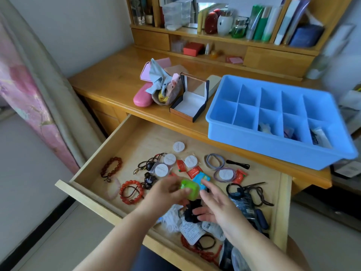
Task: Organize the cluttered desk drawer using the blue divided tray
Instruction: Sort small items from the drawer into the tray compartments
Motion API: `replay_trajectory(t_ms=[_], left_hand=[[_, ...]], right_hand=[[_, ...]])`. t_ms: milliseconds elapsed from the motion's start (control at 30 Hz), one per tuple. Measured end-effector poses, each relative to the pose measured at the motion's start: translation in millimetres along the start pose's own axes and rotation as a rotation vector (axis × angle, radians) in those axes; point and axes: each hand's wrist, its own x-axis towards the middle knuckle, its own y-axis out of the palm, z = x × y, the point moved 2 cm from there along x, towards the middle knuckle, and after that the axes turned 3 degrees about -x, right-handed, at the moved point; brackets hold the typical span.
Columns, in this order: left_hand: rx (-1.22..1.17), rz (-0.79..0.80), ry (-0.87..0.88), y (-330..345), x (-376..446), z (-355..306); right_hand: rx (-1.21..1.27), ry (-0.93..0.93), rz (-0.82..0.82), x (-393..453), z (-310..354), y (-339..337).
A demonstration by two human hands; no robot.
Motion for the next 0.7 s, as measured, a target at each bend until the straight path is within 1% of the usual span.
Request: replay_trajectory(t_ms=[33,67,100,133,200,233,300,333,367,400,433,467,533,600,700], left_hand=[[-0.078,0.068,0.024,16,-3,-5],[-0.125,0.114,0.037,27,-5,-7],[-0.150,0.127,0.045,34,-3,-6],[-0.131,0.096,0.052,36,-2,-6],[0.057,-0.081,0.100,28,5,-2],[0.175,-0.165,0.143,21,7,1],[0.337,-0.271,0.158,5,9,16],[0.385,-0.311,0.113,-4,11,26],[0.422,-0.354,0.055,-12,13,37],[0.442,-0.399,0.000,-20,15,46],[0.434,-0.450,-0.034,-27,18,52],[0.410,-0.501,-0.043,-33,22,55],[0.349,-0.595,-0.043,-38,25,57],[0.242,-0.688,-0.083,-43,26,60],[0.086,-0.771,-0.132,-51,24,63]], right_hand=[[0.007,-0.018,-0.033,0,4,0],[-0.055,-0.048,-0.088,-1,9,-2],[-0.123,-0.074,-0.141,-3,14,-6],[-0.145,-0.101,-0.189,-5,19,-13],[-0.100,-0.201,-0.295,-8,39,-39],[-0.111,-0.292,-0.388,-12,55,-59],[-0.265,-0.506,-0.626,-20,90,-104],[-0.372,-0.581,-0.749,-23,105,-126],[-0.489,-0.601,-0.857,-23,117,-145],[-0.606,-0.558,-0.933,-20,126,-161],[-0.730,-0.463,-0.970,-13,133,-172],[-0.880,-0.349,-0.970,-3,135,-181],[-1.116,-0.194,-0.899,13,137,-187],[-1.219,-0.117,-0.824,24,139,-187],[-1.406,0.085,-0.694,34,133,-182]])
